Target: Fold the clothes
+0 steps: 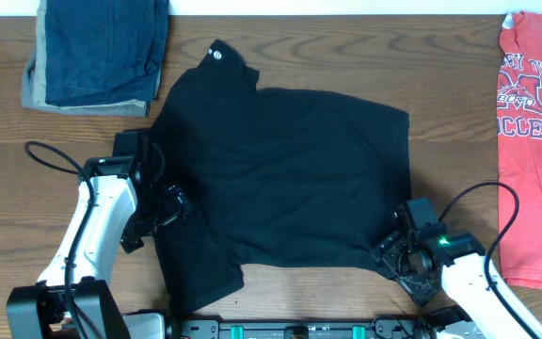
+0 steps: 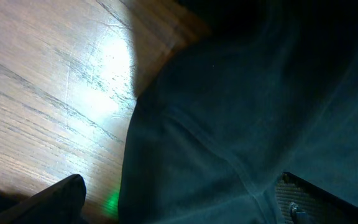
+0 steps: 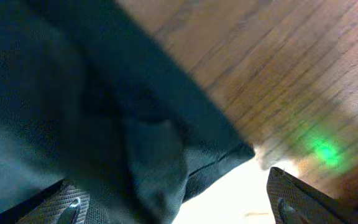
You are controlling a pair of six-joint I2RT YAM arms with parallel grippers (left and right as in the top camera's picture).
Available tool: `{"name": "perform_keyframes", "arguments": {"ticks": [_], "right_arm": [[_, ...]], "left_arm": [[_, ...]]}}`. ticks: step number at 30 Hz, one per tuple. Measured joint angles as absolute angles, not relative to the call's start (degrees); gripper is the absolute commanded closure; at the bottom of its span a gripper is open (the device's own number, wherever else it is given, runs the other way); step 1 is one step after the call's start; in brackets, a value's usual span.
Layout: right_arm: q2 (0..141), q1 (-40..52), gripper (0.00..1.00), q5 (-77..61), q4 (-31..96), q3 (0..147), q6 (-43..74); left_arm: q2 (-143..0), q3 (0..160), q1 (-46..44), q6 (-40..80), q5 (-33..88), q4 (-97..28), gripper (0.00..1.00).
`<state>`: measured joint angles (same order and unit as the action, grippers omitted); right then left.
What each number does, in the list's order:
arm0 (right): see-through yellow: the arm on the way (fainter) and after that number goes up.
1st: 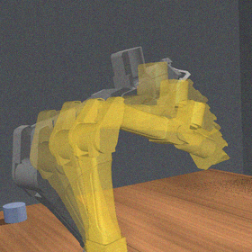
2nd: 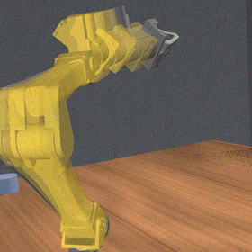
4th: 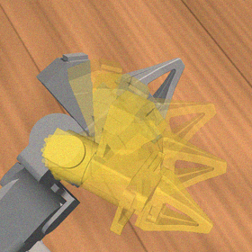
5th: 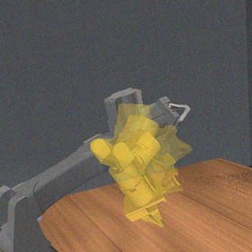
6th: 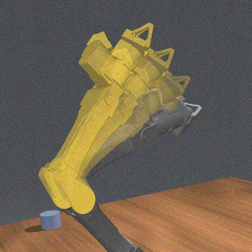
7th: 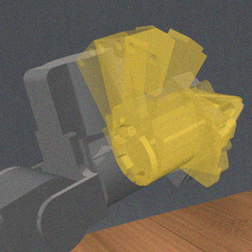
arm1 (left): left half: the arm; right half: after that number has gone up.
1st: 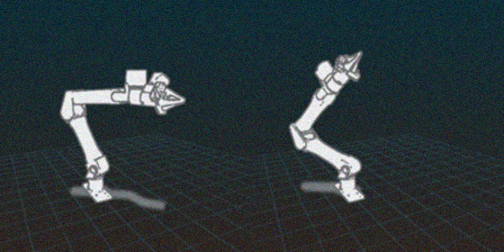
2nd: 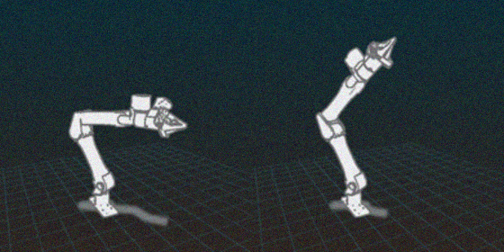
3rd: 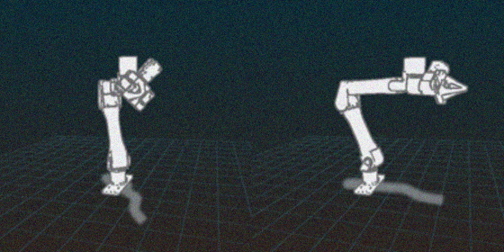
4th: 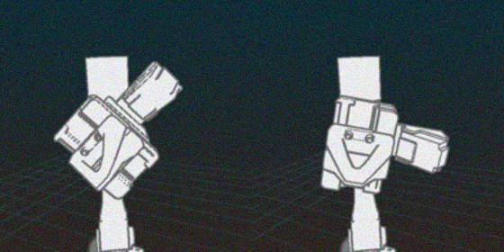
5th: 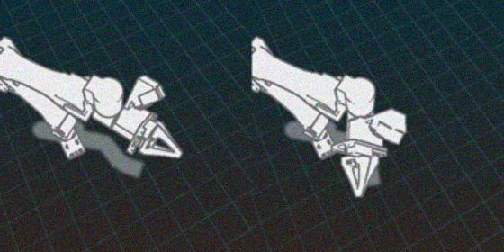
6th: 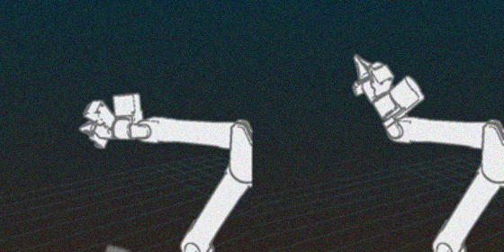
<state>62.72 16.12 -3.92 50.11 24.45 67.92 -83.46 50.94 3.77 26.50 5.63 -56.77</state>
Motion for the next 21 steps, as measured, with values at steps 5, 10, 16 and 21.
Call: {"name": "perform_keyframes", "arguments": {"ticks": [5,10,16,21], "right_arm": [[63.5,15.2,0.12,-4.0,49.2,23.4,68.0],[64.5,15.2,0.3,-3.8,48.1,23.7,68.4],[66.0,15.2,0.66,-3.9,45.9,24.5,68.7],[66.3,13.9,0.86,-4.6,45.2,24.6,69.4]], "left_arm": [[-83.5,50.9,3.8,26.5,5.7,-56.8,0.02],[-83.5,50.9,3.8,26.5,5.7,-56.7,0.02],[-83.5,50.9,3.8,26.5,5.7,-56.7,0.02],[-83.5,50.9,3.8,26.5,5.6,-56.7,0.02]]}}
